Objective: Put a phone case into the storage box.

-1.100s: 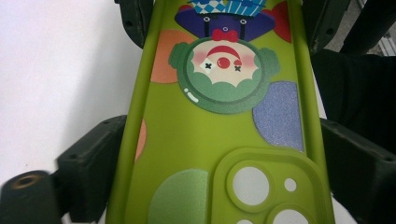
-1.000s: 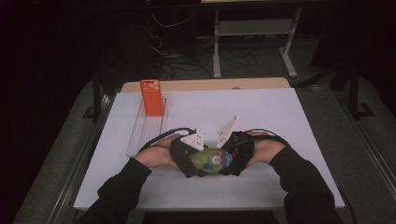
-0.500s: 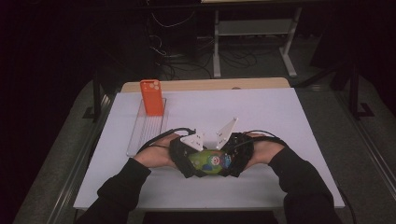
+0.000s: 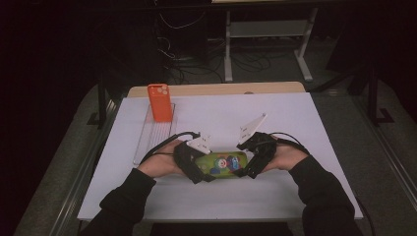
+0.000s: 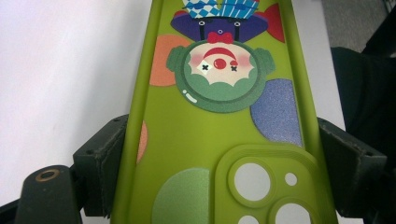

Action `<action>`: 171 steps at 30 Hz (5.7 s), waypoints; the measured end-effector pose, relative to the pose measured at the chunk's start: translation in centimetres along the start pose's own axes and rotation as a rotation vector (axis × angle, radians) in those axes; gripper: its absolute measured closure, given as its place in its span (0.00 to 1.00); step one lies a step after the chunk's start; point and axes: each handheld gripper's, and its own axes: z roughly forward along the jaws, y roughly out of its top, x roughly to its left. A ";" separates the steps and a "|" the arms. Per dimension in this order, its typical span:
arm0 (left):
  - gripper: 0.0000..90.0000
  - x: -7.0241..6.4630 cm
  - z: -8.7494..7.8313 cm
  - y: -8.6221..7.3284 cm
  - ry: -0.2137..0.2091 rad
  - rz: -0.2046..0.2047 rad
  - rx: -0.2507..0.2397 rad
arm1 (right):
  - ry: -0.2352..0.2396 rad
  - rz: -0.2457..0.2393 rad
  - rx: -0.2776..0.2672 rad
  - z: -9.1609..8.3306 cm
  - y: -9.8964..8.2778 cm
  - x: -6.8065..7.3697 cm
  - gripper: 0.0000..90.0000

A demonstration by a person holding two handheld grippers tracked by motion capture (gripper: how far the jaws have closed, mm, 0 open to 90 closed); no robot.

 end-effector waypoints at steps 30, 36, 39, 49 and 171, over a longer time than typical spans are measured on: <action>0.17 1.0 -1.2 -0.5 0.280 -0.267 -0.052 | -0.245 0.451 -0.192 0.7 -5.1 -0.6 0.00; 0.17 1.2 -1.4 -0.6 0.285 -0.282 -0.052 | -0.338 0.483 -0.203 2.0 -5.4 0.2 0.00; 0.17 1.2 -1.5 -0.6 0.289 -0.285 -0.050 | -0.368 0.490 -0.231 2.2 -5.6 0.4 0.01; 0.17 1.3 -1.7 -0.7 0.283 -0.288 -0.056 | -0.413 0.445 -0.230 2.7 -5.4 1.0 0.01; 0.12 0.3 -0.7 0.1 0.206 -0.216 -0.088 | -1.154 -0.846 0.087 9.0 -2.7 8.3 0.84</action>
